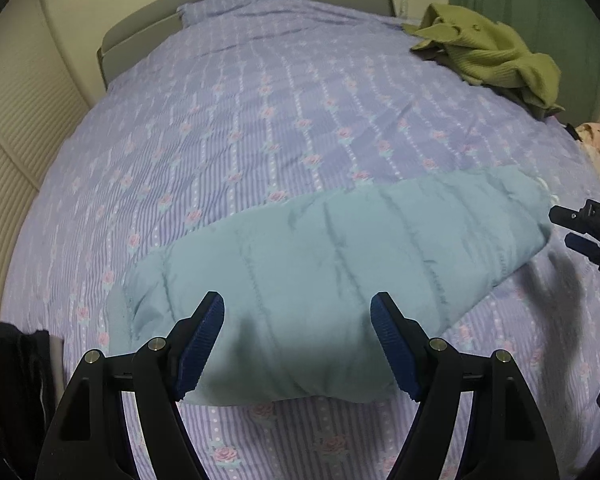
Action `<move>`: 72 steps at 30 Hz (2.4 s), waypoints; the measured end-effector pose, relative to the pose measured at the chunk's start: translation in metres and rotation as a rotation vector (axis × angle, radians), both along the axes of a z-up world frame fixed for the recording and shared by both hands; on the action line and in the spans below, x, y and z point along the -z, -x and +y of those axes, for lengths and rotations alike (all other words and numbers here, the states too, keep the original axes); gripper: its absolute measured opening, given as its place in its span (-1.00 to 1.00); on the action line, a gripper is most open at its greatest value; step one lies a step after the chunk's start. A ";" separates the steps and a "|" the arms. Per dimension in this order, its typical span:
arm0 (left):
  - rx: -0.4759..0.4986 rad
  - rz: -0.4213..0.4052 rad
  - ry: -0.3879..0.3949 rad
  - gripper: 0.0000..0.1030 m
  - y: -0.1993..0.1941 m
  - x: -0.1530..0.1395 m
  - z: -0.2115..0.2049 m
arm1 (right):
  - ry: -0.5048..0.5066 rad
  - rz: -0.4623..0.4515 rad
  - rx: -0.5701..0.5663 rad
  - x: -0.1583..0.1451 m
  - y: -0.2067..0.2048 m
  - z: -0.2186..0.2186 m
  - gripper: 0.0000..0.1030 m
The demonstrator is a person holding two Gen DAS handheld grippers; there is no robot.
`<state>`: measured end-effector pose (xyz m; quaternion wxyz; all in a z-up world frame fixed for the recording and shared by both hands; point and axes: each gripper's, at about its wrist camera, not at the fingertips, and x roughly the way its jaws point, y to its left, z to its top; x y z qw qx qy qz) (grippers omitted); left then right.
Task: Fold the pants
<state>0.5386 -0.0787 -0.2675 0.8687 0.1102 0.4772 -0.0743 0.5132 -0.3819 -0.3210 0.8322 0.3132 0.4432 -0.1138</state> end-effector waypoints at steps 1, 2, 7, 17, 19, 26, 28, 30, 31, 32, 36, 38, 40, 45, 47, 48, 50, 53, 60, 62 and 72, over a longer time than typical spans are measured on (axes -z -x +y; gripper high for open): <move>0.010 -0.005 0.009 0.46 0.000 -0.003 -0.004 | -0.002 -0.007 0.008 0.000 0.002 -0.002 0.32; 0.019 -0.008 0.018 0.46 0.000 -0.006 -0.007 | -0.009 -0.010 0.013 0.002 0.003 -0.006 0.33; 0.112 -0.030 0.037 0.46 0.001 -0.011 -0.037 | -0.130 -0.018 0.004 0.024 -0.008 -0.022 0.33; 0.179 -0.029 -0.018 0.46 0.008 -0.005 -0.058 | -0.236 -0.004 -0.042 0.075 -0.040 -0.027 0.33; 0.173 -0.021 -0.019 0.46 0.010 -0.003 -0.057 | -0.220 0.001 -0.056 0.077 -0.041 -0.024 0.29; 0.150 0.002 0.004 0.46 0.012 -0.001 -0.053 | -0.210 0.017 -0.054 0.076 -0.045 -0.019 -0.14; 0.153 0.002 0.008 0.46 0.011 -0.002 -0.053 | -0.204 0.029 -0.058 0.073 -0.047 -0.019 -0.24; 0.158 0.004 0.017 0.46 0.010 -0.002 -0.053 | -0.186 0.036 -0.062 0.065 -0.048 -0.018 -0.30; 0.161 0.004 0.025 0.45 0.009 -0.001 -0.053 | -0.166 0.043 -0.064 0.059 -0.047 -0.016 -0.33; 0.165 0.006 0.036 0.45 0.007 -0.001 -0.053 | -0.143 0.043 -0.068 0.052 -0.046 -0.013 -0.34; 0.177 0.027 0.091 0.21 -0.007 0.004 -0.058 | -0.032 0.015 -0.090 0.020 -0.034 -0.005 -0.36; 0.169 0.071 0.126 -0.04 -0.016 0.011 -0.061 | 0.013 -0.007 -0.100 0.003 -0.027 -0.001 -0.37; 0.154 0.136 0.180 -0.38 -0.027 0.023 -0.064 | 0.040 -0.024 -0.107 -0.008 -0.021 0.002 -0.37; 0.111 0.230 0.217 -0.70 -0.041 0.051 -0.071 | 0.057 -0.044 -0.106 -0.024 -0.006 0.001 -0.37; 0.108 0.261 0.195 -0.75 -0.045 0.064 -0.076 | 0.050 -0.053 -0.102 -0.028 -0.002 0.001 -0.37; 0.111 0.267 0.182 -0.77 -0.046 0.068 -0.079 | 0.047 -0.055 -0.101 -0.029 0.000 0.002 -0.38; 0.120 0.279 0.162 -0.77 -0.049 0.076 -0.082 | 0.042 -0.060 -0.102 -0.032 0.002 0.005 -0.38; 0.119 0.297 0.155 -0.78 -0.053 0.084 -0.085 | 0.053 -0.066 -0.111 -0.036 0.004 0.012 -0.38; 0.096 0.337 0.165 -0.72 -0.057 0.077 -0.083 | 0.119 -0.061 -0.140 -0.055 0.001 0.031 -0.38; 0.081 0.321 0.175 -0.33 -0.055 0.060 -0.078 | 0.140 -0.065 -0.140 -0.063 0.001 0.034 -0.38; -0.025 0.239 0.188 0.44 -0.025 -0.040 -0.027 | 0.210 -0.057 -0.172 -0.104 0.007 0.066 -0.38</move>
